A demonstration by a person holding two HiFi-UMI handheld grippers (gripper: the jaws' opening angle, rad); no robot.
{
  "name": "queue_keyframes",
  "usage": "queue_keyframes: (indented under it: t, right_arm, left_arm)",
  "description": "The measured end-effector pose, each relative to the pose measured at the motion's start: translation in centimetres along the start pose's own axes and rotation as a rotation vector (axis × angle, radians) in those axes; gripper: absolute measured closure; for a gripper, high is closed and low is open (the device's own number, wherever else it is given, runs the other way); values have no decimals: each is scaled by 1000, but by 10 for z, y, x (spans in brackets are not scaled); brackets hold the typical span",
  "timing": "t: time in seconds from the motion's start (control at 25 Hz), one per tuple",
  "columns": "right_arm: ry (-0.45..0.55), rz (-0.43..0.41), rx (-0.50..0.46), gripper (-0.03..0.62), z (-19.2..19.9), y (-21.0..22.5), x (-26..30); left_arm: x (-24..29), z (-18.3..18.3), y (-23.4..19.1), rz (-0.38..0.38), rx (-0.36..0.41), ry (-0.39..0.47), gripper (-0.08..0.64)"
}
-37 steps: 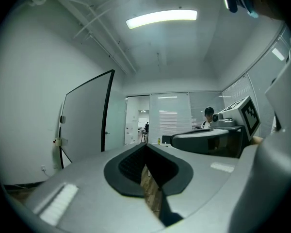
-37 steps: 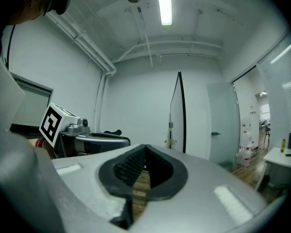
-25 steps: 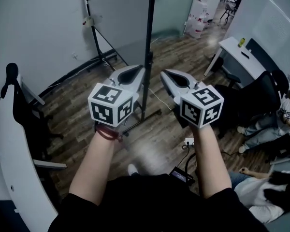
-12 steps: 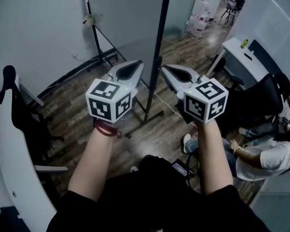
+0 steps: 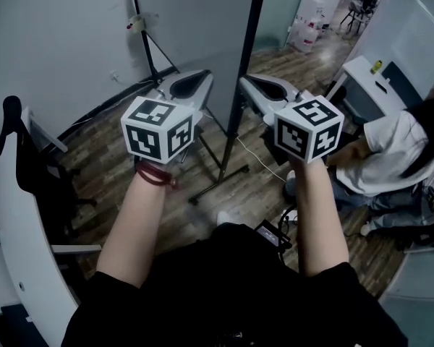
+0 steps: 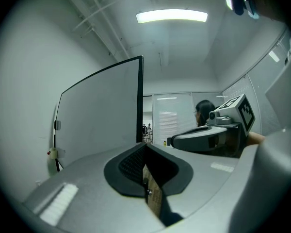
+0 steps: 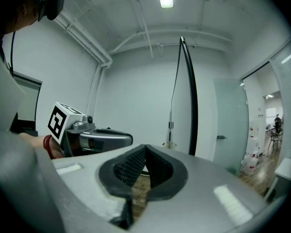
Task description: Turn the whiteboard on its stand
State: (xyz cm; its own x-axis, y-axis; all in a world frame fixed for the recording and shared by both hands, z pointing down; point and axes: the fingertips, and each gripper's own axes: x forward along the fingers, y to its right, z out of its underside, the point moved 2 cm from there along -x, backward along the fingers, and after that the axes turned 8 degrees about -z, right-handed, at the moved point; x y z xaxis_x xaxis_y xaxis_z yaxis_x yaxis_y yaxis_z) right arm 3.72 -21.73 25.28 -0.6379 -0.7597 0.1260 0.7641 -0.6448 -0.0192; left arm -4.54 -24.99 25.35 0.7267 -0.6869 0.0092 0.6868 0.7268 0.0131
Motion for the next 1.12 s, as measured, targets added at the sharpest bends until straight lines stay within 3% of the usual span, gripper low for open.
queue_keyframes:
  t: [0.16, 0.52, 0.88, 1.12]
  right_arm:
    - [13, 0, -2, 591, -9, 33, 17]
    - [-1, -24, 31, 591, 2, 105, 32]
    - [3, -65, 18, 591, -1, 167, 53]
    - [2, -101, 34, 591, 10, 189, 67]
  left_arm:
    - [35, -12, -12, 3, 8, 16, 561]
    - [109, 2, -20, -21, 12, -31, 561]
    - [174, 0, -35, -49, 13, -24, 561]
    - [180, 3, -36, -33, 11, 7, 558]
